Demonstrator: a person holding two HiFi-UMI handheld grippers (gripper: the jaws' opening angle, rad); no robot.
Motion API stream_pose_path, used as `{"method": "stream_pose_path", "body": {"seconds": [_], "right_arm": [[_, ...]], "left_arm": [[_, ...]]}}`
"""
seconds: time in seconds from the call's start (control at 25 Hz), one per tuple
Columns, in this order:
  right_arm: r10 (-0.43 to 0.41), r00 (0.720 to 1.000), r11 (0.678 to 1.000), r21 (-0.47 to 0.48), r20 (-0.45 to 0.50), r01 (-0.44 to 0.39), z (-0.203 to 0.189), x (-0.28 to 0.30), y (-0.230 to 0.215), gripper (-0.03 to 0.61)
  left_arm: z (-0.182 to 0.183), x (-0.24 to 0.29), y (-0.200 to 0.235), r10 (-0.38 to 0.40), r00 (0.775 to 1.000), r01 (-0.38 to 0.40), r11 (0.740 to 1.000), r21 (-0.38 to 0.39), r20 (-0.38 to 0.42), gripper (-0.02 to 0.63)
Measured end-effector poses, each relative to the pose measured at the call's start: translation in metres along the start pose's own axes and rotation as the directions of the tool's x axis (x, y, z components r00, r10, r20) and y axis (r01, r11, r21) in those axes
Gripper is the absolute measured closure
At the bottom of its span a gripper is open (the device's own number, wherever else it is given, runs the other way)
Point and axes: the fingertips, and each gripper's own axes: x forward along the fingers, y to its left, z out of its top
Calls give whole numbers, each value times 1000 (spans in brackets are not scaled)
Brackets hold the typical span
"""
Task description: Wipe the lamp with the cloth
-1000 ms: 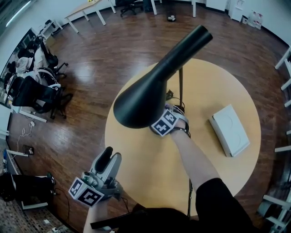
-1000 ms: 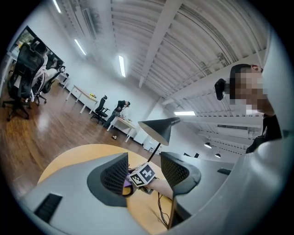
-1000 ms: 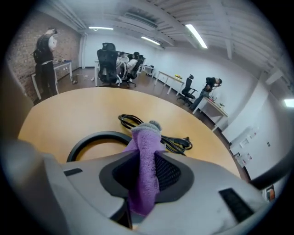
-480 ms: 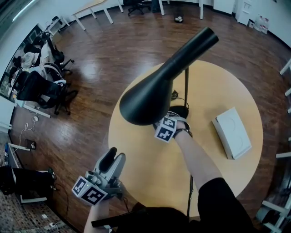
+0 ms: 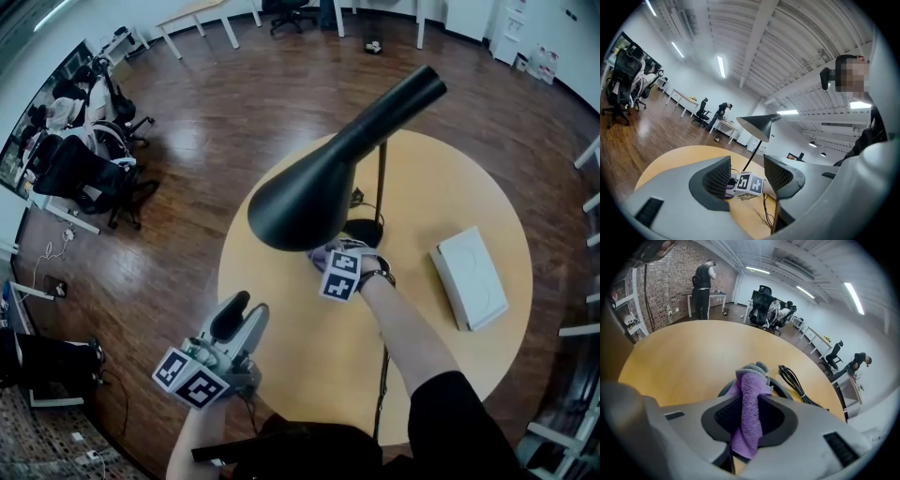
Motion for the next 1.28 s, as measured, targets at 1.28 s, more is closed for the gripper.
{"method": "stream_pose_path", "body": {"seconds": [1.28], "right_arm": [[-191,977,636,770,91,53,-153,-68,-85,488]], "left_arm": [[41,73,-46,-169,981,175,983,-60,94,407]]}}
